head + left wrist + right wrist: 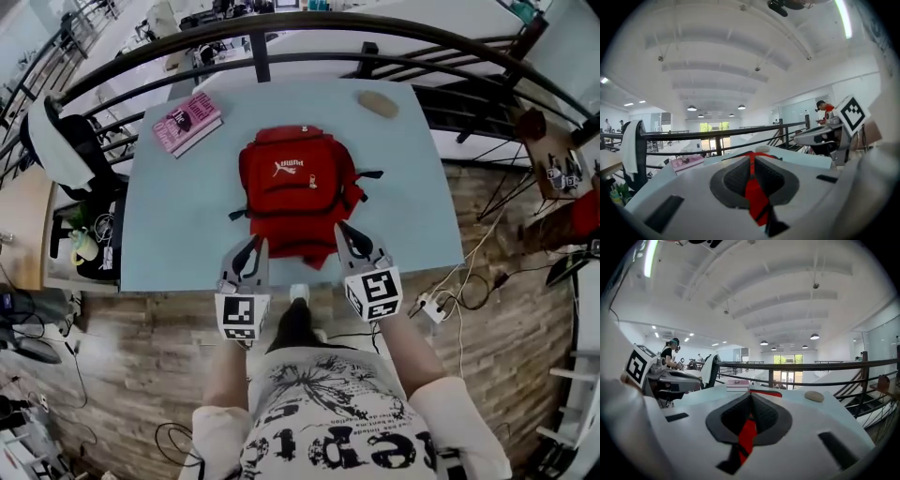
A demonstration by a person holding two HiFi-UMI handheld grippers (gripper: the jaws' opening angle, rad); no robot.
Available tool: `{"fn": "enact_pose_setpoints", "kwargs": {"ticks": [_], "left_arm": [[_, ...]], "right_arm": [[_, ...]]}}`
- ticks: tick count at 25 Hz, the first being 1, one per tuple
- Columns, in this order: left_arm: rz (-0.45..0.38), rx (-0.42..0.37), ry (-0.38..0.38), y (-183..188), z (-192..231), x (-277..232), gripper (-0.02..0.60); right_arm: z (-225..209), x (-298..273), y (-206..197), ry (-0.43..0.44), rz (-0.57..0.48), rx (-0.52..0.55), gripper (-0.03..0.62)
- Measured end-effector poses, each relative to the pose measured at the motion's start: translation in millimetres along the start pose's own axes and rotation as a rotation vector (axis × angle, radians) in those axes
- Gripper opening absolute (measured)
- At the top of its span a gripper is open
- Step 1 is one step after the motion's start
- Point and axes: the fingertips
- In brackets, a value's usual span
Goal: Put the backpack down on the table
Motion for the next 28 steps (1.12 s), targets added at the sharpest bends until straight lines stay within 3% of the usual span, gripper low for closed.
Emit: {"fn": "enact_pose_setpoints", "kwargs": {"ticks": [5,9,15,19,28], "left_arm": [[-0.084,-0.036,0.002,50.6,-6.7,16.5,0.025],[-0.142,-0.022,0.001,83.8,-7.5,29.6,0.025],[-0.191,-0.058,-0.007,113.1,-15.2,40.4,0.025],[-0.231,-0.066,-0.011,123.3,-13.1,43.5,0.025],[-0.212,-0.04,-0.03,127.3,-10.7,38.3,0.015]], "right_arm": [[8.5,16.8,41.3,0.014,-0.093,0.036,-0.006],[17.2,29.3,71.7,0.043,-0.168,0.052,-0.006],[17.4,42.4,90.1,0.037,-0.207,0.053,-0.008],[19.0,44.5,100.6,0.044,-0.231,0.063,-0.008],[17.5,40.0,100.8,0.035,-0.222,0.072,-0.008]]}}
Point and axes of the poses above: the fingertips, and each gripper's own axes: x backward along the fingers, z to its left, y out of its top
